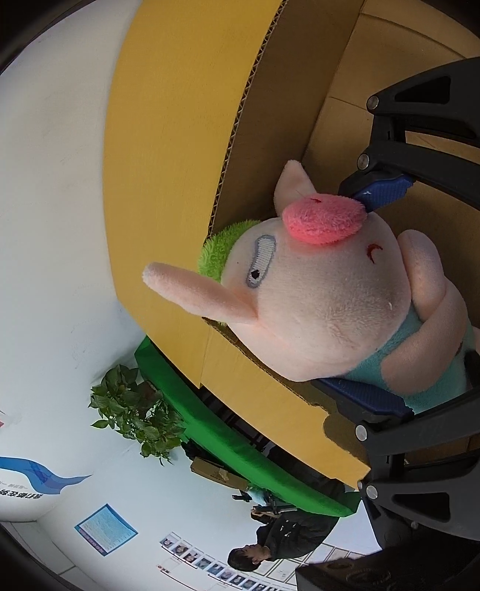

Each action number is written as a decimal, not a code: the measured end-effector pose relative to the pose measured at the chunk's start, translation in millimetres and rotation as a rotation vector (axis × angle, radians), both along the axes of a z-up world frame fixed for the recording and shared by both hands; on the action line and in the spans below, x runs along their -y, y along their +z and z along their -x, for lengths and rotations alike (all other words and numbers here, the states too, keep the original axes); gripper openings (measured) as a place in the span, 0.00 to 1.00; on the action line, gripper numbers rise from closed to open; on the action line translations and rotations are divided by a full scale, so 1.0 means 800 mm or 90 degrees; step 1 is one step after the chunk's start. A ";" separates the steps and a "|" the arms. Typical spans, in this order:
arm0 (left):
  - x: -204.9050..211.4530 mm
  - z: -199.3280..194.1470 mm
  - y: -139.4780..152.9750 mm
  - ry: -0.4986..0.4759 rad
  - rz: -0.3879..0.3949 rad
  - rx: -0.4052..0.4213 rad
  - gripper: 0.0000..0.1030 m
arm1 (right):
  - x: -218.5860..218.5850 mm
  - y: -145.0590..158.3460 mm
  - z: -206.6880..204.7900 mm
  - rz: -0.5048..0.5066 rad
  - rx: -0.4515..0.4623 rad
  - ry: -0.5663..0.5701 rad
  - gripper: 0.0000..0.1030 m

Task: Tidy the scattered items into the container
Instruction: 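Open the left gripper to drop the plush pig into the box, then withdraw the left gripper and move the right gripper toward the black sunglasses, then close the right gripper on the bridge of the black sunglasses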

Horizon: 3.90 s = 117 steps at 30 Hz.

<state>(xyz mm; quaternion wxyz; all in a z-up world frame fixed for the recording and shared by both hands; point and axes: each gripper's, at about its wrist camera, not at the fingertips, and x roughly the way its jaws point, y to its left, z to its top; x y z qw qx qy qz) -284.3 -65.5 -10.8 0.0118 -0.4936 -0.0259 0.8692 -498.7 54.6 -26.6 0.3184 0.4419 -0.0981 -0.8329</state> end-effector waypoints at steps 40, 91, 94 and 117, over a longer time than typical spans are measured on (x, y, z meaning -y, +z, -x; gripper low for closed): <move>-0.006 -0.156 0.092 -0.017 -0.056 -0.274 0.77 | -0.100 0.141 -0.453 -0.216 -0.194 -0.232 1.00; -0.051 -0.215 0.057 -0.065 -0.067 -0.235 0.77 | -0.140 0.099 -0.517 -0.209 -0.163 -0.257 1.00; -0.045 -0.225 0.036 -0.078 -0.070 -0.206 0.77 | -0.152 0.080 -0.520 -0.219 -0.148 -0.248 1.00; -0.032 -0.247 -0.094 -0.078 -0.181 -0.002 0.62 | -0.074 -0.040 -0.520 -0.279 -0.126 -0.001 0.94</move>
